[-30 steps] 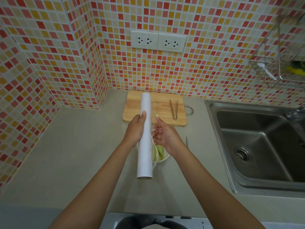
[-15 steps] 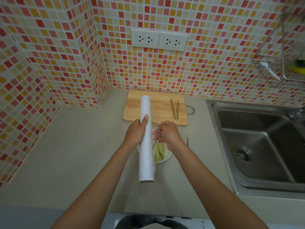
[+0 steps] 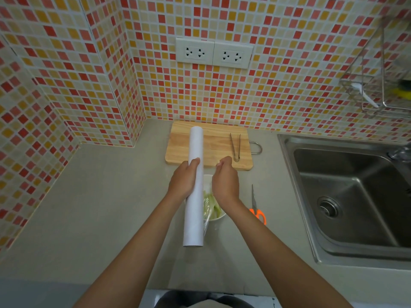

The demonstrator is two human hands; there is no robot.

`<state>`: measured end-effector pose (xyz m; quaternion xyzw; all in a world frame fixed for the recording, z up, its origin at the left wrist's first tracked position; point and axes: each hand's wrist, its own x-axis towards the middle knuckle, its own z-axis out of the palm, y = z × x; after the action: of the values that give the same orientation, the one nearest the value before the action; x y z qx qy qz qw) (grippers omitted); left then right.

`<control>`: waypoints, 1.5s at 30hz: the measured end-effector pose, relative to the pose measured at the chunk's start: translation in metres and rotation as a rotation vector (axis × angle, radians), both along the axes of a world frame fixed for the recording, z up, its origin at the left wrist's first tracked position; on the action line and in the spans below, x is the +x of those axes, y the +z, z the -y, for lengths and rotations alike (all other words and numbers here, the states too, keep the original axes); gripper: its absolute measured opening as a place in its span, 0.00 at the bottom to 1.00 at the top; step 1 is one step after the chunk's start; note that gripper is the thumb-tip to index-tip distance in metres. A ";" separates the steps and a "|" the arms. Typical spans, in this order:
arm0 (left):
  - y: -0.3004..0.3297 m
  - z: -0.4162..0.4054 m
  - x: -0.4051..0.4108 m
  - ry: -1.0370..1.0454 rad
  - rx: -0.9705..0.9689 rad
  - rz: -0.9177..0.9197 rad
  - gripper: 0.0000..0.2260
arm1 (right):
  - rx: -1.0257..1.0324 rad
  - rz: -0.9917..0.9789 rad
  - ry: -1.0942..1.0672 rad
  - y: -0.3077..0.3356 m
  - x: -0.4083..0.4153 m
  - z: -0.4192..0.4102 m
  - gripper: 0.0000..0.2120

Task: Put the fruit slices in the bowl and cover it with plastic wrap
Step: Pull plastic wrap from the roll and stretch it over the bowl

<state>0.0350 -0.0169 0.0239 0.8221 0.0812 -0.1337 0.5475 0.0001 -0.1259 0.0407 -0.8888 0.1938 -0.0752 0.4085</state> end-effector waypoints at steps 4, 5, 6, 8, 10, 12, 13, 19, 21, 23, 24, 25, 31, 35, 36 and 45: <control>-0.001 0.000 -0.002 -0.012 0.133 0.042 0.22 | 0.008 0.017 -0.014 -0.002 0.000 0.003 0.06; -0.002 0.000 -0.002 -0.012 0.160 0.043 0.22 | 0.005 0.024 -0.015 -0.003 0.000 0.004 0.06; -0.003 0.000 -0.003 -0.010 0.168 0.035 0.22 | 0.003 0.030 -0.016 -0.004 0.000 0.004 0.06; -0.003 -0.001 -0.002 0.000 0.103 0.001 0.22 | -0.005 0.037 -0.022 -0.005 0.001 0.005 0.06; -0.003 -0.001 0.000 0.017 -0.012 -0.025 0.24 | -0.015 0.047 -0.037 -0.005 0.001 0.009 0.07; -0.003 -0.004 0.002 0.021 -0.093 -0.037 0.27 | -0.013 0.047 -0.042 -0.005 0.001 0.014 0.07; -0.003 -0.004 0.002 0.021 -0.116 -0.037 0.28 | -0.010 0.045 -0.040 -0.006 0.001 0.015 0.07; -0.006 -0.008 0.004 0.021 -0.135 -0.092 0.21 | 0.052 0.050 -0.054 -0.014 -0.002 0.016 0.07; -0.007 -0.009 0.004 0.002 -0.199 -0.151 0.23 | 0.050 0.056 -0.060 -0.015 -0.003 0.017 0.07; -0.006 -0.011 0.003 -0.038 -0.225 -0.176 0.26 | 0.054 0.060 -0.074 -0.016 -0.004 0.020 0.07; -0.006 -0.013 0.002 -0.047 -0.209 -0.158 0.26 | 0.056 0.063 -0.080 -0.016 -0.004 0.022 0.07; -0.006 -0.014 0.003 -0.043 -0.196 -0.138 0.24 | 0.056 0.067 -0.085 -0.017 -0.004 0.024 0.06; -0.005 -0.015 0.002 -0.050 -0.048 -0.087 0.30 | 0.075 0.066 -0.092 -0.023 -0.008 0.028 0.06; -0.006 -0.017 0.001 -0.047 -0.017 -0.118 0.24 | 0.075 0.058 -0.098 -0.023 -0.010 0.030 0.06; -0.006 -0.018 0.001 -0.060 -0.031 -0.131 0.22 | 0.065 0.057 -0.103 -0.023 -0.011 0.032 0.06; -0.011 -0.026 -0.002 -0.054 0.008 -0.091 0.31 | 0.063 0.060 -0.127 -0.024 -0.018 0.043 0.08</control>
<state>0.0333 0.0087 0.0129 0.8192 0.0844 -0.1855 0.5361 -0.0181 -0.1690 0.0168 -0.8587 0.2397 -0.1211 0.4365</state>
